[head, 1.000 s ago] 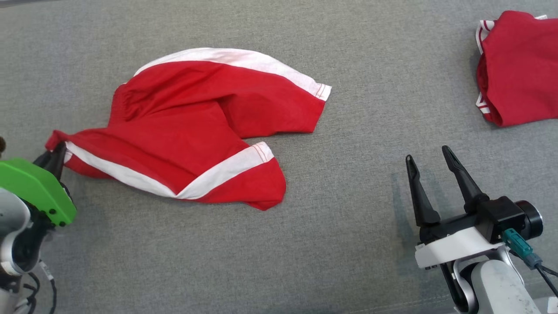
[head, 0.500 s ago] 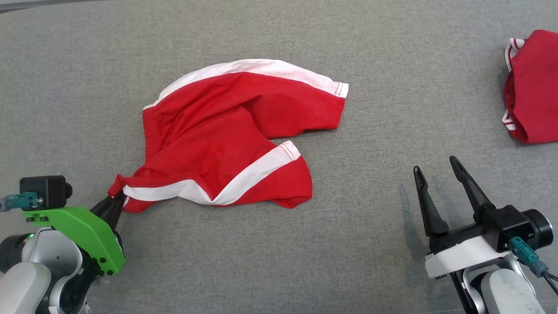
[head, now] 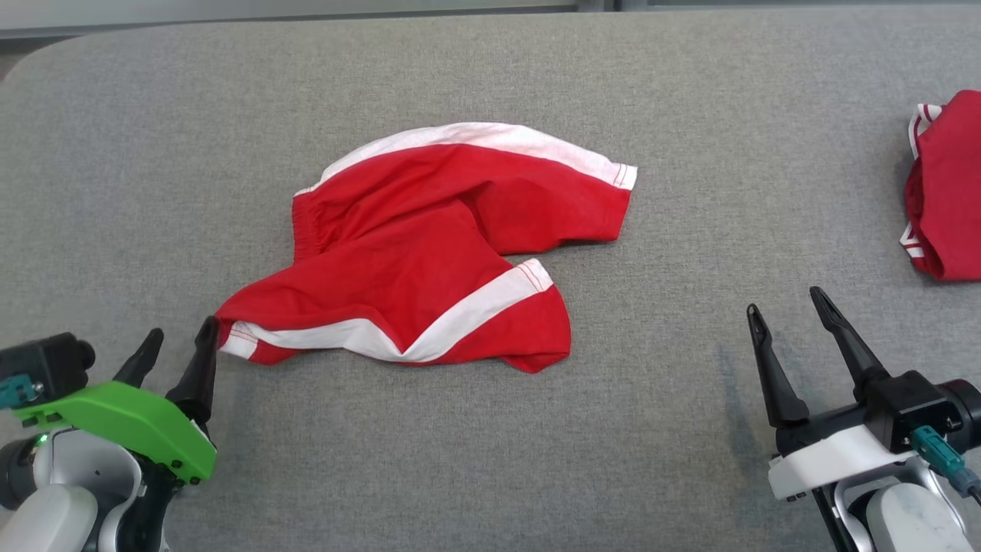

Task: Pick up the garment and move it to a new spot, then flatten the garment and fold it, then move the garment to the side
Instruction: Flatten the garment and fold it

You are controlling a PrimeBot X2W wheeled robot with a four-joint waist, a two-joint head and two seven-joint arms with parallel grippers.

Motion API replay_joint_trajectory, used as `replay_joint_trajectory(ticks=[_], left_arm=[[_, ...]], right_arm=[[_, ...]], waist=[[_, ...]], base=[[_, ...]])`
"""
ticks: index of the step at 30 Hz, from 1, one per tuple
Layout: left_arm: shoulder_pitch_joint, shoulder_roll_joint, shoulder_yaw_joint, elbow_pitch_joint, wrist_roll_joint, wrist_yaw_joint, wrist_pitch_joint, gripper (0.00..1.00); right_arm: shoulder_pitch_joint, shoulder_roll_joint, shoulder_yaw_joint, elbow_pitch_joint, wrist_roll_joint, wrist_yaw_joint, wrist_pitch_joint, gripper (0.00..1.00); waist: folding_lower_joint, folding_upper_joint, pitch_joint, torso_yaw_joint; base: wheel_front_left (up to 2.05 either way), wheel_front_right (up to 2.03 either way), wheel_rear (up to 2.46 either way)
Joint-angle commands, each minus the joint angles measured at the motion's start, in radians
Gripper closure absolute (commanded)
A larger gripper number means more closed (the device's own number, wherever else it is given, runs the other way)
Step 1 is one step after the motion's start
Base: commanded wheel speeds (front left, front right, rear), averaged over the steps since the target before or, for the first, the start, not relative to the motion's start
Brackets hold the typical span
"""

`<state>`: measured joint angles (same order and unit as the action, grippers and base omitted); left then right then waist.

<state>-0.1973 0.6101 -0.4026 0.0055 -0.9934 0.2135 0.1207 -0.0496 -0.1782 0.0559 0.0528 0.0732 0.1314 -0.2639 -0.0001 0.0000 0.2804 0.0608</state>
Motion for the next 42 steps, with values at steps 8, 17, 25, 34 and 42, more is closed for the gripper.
replay_joint_trajectory(ticks=[8, 17, 25, 34, 42], left_arm=[[0.158, -0.066, 0.035, -0.083, 0.007, 0.043, -0.163, 0.0], [0.244, -0.143, -0.065, -0.036, 0.141, 0.029, -0.332, 0.0], [0.25, -0.19, -0.08, 0.08, 0.237, -0.08, -0.383, 0.0], [0.29, -0.288, 0.047, 0.178, 0.359, -0.179, -0.386, 0.0], [0.305, -0.341, 0.123, 0.22, 0.426, -0.241, -0.386, 0.0]], right_arm=[[0.07, -0.004, -0.025, -0.003, -0.003, -0.001, -0.001, 0.0], [0.159, 0.018, -0.044, 0.02, 0.004, -0.001, -0.001, 0.0], [0.229, 0.059, -0.074, 0.042, 0.01, -0.001, -0.001, 0.0], [0.241, 0.1, -0.147, 0.019, 0.008, -0.001, -0.001, 0.0], [0.253, 0.118, -0.199, 0.012, 0.007, -0.001, -0.001, 0.0]], waist=[[0.0001, 0.0, -0.108, -0.008], [0.0001, 0.0, -0.219, 0.015], [0.0001, 0.0, -0.304, 0.086], [0.0001, 0.0, -0.329, 0.118], [0.0001, 0.0, -0.341, 0.124]], base=[[0.0, 0.0, 0.0], [0.0, 0.0, 0.0], [0.0, 0.0, 0.0], [0.0, 0.0, 0.0], [0.0, 0.0, 0.0]])
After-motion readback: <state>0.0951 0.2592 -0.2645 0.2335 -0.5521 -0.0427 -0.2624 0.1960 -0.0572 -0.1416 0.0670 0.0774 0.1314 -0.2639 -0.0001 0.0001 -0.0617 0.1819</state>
